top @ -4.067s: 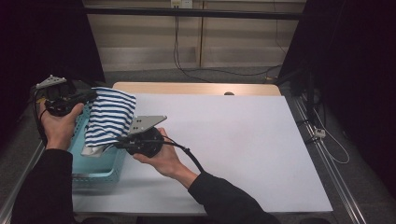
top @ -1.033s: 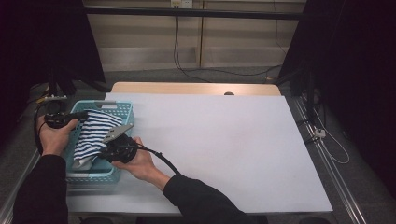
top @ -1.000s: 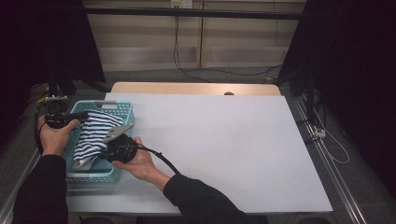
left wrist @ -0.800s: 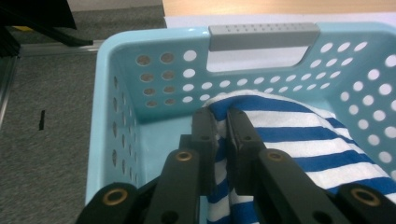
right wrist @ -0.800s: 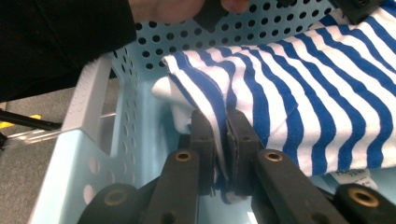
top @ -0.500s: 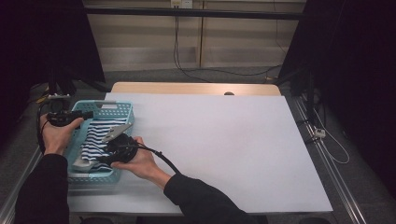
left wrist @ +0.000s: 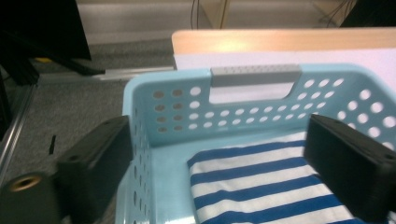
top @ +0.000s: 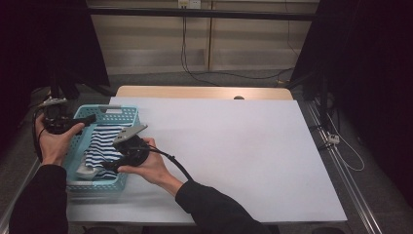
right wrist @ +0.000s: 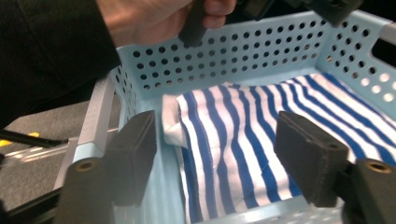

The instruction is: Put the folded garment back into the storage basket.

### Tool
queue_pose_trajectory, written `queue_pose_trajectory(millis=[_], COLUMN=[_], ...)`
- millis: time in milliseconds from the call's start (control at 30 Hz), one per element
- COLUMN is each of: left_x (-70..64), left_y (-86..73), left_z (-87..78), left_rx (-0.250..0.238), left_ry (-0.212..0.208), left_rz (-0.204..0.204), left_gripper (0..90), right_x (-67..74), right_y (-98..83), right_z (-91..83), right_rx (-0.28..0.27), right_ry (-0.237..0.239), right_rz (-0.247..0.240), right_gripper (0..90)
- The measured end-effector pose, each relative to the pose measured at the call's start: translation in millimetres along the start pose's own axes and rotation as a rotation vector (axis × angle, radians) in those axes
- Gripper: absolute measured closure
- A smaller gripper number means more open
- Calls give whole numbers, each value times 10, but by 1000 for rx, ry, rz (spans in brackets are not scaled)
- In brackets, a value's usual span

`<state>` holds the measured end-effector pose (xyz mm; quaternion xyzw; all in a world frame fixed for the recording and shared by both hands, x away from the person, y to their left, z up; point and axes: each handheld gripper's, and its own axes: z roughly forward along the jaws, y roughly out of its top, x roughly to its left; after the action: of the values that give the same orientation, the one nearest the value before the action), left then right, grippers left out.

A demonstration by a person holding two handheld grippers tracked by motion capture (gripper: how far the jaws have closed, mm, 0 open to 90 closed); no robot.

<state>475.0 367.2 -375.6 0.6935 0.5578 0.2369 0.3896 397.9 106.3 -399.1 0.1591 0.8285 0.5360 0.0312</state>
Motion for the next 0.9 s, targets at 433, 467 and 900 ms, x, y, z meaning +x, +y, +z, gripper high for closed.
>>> queue_pose_trajectory(millis=[433,467,900], left_x=[-65,-72,-154], left_y=[-25,-28,-145], left_z=[-282,-308,-551], left_rx=[-80,-83,-109], left_ry=[-64,-66,-42], left_rz=[81,84,84], left_gripper=[38,36,37], right_x=[-81,-88,-159], right_y=[-51,-48,-97], right_z=[-184,-196,-401], right_rx=[-40,-44,-67], right_ry=[-36,-36,-129], right_rz=[43,48,62], right_gripper=[114,101,69])
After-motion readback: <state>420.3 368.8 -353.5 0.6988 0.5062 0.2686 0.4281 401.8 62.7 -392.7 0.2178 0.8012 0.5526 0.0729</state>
